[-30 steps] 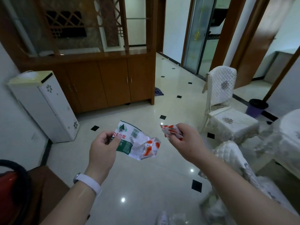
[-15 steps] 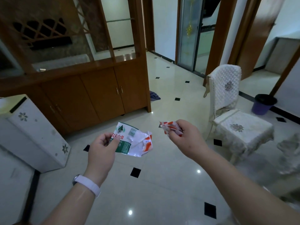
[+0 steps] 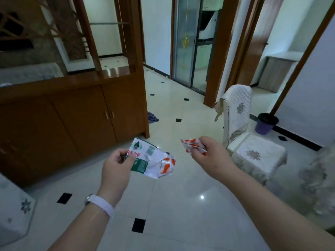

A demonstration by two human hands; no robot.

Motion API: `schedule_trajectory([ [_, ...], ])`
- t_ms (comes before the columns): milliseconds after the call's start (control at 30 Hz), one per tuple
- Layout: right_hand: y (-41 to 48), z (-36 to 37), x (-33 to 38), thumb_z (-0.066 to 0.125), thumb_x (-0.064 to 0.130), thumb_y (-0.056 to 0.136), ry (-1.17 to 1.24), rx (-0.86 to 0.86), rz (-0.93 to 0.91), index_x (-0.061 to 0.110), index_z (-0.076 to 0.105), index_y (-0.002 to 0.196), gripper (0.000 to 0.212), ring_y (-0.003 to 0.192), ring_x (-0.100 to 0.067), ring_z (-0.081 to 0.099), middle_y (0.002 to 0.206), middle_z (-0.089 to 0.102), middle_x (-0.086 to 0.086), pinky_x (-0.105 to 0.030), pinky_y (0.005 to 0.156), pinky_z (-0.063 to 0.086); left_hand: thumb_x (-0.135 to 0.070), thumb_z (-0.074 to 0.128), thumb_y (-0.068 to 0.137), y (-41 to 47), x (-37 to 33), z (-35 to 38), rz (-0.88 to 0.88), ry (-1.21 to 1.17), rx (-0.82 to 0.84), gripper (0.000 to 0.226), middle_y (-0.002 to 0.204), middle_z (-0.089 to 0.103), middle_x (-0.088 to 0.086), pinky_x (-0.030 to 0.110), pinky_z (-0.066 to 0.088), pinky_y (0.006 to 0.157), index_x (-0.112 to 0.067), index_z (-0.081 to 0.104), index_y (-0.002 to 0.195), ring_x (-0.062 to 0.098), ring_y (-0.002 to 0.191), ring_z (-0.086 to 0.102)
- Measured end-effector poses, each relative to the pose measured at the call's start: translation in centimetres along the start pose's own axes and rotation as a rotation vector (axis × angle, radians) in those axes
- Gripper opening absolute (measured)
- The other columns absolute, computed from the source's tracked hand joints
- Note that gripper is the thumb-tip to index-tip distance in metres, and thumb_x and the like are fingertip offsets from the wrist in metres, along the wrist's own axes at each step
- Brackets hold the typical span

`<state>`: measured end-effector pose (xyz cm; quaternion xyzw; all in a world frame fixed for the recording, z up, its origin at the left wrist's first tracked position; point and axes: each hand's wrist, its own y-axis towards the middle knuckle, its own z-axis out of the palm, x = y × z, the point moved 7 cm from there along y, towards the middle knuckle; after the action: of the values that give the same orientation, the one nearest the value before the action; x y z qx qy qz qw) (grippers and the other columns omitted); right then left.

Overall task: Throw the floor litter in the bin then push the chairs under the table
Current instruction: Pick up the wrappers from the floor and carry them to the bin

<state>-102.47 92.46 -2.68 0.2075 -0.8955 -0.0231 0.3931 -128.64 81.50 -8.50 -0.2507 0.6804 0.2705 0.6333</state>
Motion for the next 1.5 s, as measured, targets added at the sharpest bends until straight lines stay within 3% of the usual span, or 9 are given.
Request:
schedule_trajectory([
  [233,9.1,4.9,6.5,0.059,0.021,0.09,-0.04,-0.088,0.005,0.025,0.039,0.064,0.033,0.056,-0.008,0.04,0.065,0.044,0.005,-0.023,0.05,0.029,-0.005,0.064,0.092,14.1,-1.7,-1.4,0.045,-0.057,0.119,0.014,0.08,0.074,0.0,0.034,0.053,0.067,-0.016,0.067,0.085,0.022,0.078,0.068],
  [333,12.2,6.5,6.8,0.058,0.02,0.09,-0.025,-0.104,0.038,0.025,0.038,0.064,0.033,0.055,-0.008,0.038,0.064,0.042,0.006,-0.026,0.052,0.03,-0.008,0.065,0.092,18.7,-1.7,-0.9,0.049,-0.04,0.176,0.009,0.087,0.075,0.004,0.046,0.056,0.075,-0.015,0.068,0.088,0.03,0.085,0.071],
  [433,15.0,7.6,5.9,0.057,0.019,0.089,-0.046,-0.122,0.084,0.025,0.037,0.063,0.033,0.052,-0.005,0.039,0.06,0.039,0.006,-0.02,0.048,0.026,-0.008,0.064,0.093,22.2,-1.2,0.2,0.038,-0.047,0.212,0.008,0.086,0.075,0.003,0.044,0.057,0.075,-0.014,0.068,0.089,0.029,0.085,0.072],
  [600,21.1,8.8,3.9,0.059,0.019,0.088,-0.055,-0.153,0.112,0.026,0.038,0.063,0.034,0.055,-0.006,0.04,0.062,0.041,0.006,-0.021,0.048,0.028,-0.007,0.063,0.093,28.4,0.4,3.6,0.001,-0.049,0.238,0.008,0.084,0.076,0.001,0.036,0.056,0.069,-0.012,0.067,0.088,0.025,0.083,0.072],
  [733,27.3,10.3,0.6,0.061,0.021,0.089,-0.007,-0.156,0.152,0.027,0.038,0.062,0.036,0.057,-0.008,0.04,0.062,0.043,0.007,-0.029,0.053,0.031,-0.008,0.063,0.093,33.7,1.7,7.7,-0.033,-0.018,0.266,0.008,0.087,0.076,0.003,0.044,0.058,0.074,-0.013,0.067,0.089,0.027,0.085,0.073],
  [867,34.6,10.9,-2.8,0.059,0.024,0.089,0.069,-0.143,0.187,0.026,0.038,0.063,0.033,0.054,-0.006,0.039,0.062,0.043,0.007,-0.022,0.05,0.028,-0.008,0.064,0.093,40.1,2.0,12.5,-0.047,0.01,0.27,0.005,0.089,0.076,0.007,0.049,0.058,0.079,-0.01,0.067,0.09,0.033,0.089,0.072],
  [1100,46.8,6.5,-8.1,0.058,0.023,0.09,0.022,-0.207,0.209,0.02,0.042,0.067,0.028,0.057,-0.006,0.042,0.065,0.045,0.004,-0.017,0.05,0.034,-0.01,0.064,0.094,50.1,-1.1,23.6,0.046,0.072,0.33,0.009,0.088,0.076,0.001,0.028,0.056,0.062,-0.015,0.067,0.088,0.017,0.079,0.073],
  [1300,53.2,4.7,-11.2,0.061,0.025,0.09,-0.026,-0.252,0.242,0.016,0.042,0.067,0.03,0.055,-0.008,0.038,0.064,0.045,0.001,-0.022,0.048,0.028,-0.012,0.065,0.093,56.2,-0.8,30.4,0.029,0.065,0.404,0.005,0.09,0.075,0.003,0.045,0.059,0.078,-0.014,0.068,0.09,0.025,0.088,0.072],
  [1500,59.7,5.5,-13.2,0.059,0.027,0.09,-0.062,-0.292,0.325,0.013,0.051,0.075,0.022,0.064,-0.019,0.049,0.071,0.055,-0.005,-0.031,0.055,0.036,-0.005,0.065,0.092,64.2,0.1,35.5,0.06,0.019,0.458,0.013,0.086,0.073,0.002,0.019,0.051,0.062,-0.016,0.066,0.085,0.018,0.079,0.067],
])
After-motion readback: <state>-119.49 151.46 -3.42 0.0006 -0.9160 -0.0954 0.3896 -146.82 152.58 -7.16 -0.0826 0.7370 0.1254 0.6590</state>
